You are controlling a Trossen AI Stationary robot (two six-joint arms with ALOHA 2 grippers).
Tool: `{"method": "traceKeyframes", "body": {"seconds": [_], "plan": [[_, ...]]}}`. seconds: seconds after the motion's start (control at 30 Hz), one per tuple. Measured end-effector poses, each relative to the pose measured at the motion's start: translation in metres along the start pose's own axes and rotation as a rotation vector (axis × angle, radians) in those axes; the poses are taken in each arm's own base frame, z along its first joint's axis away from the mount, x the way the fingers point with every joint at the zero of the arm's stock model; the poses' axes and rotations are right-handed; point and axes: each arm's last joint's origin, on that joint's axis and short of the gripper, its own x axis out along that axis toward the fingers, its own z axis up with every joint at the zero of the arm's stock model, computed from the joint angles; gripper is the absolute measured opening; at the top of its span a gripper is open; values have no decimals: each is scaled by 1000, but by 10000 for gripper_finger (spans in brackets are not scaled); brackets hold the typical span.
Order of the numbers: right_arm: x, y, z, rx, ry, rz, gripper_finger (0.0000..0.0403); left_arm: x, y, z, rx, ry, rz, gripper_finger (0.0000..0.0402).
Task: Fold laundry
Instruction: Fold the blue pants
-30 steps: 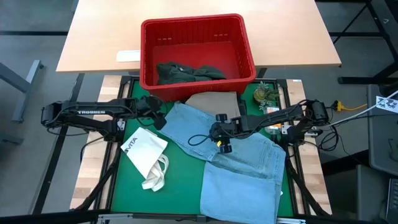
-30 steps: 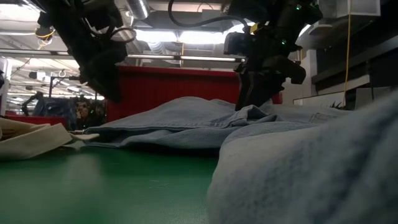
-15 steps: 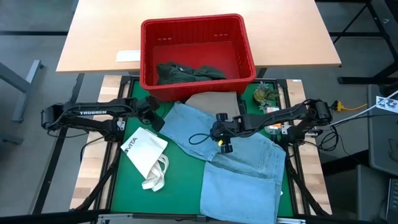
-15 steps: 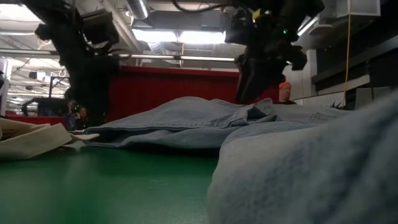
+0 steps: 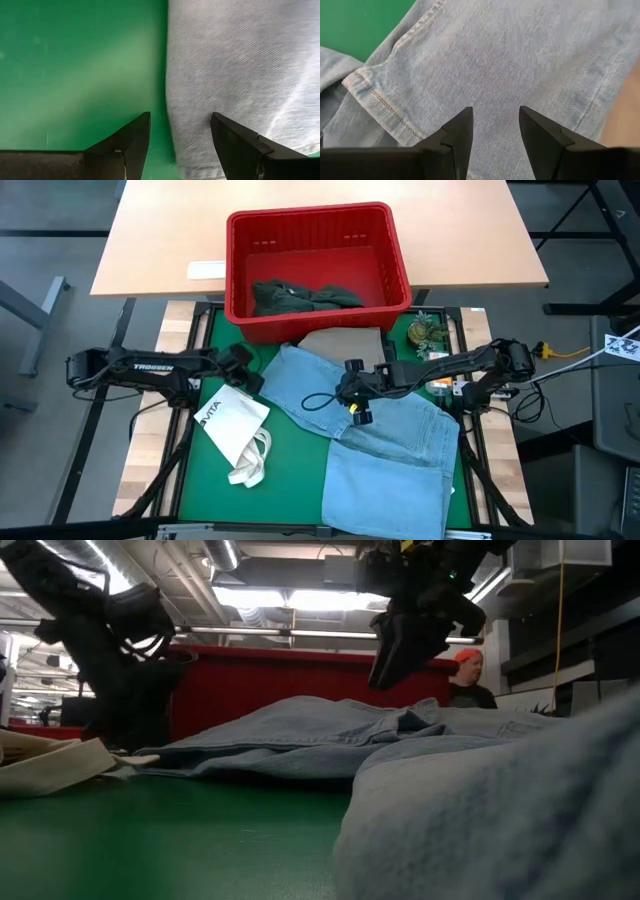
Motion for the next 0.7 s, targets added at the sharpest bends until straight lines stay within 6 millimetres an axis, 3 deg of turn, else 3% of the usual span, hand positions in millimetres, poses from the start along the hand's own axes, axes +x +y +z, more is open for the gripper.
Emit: {"method": "traceKeyframes", "body": {"seconds": [0.37, 0.7], "plan": [[0, 0, 0, -1, 1, 0, 161, 10, 14, -17, -91, 3, -27, 184], [0, 0, 0, -23, 1, 0, 161, 12, 12, -16, -91, -18, -94, 46]]}}
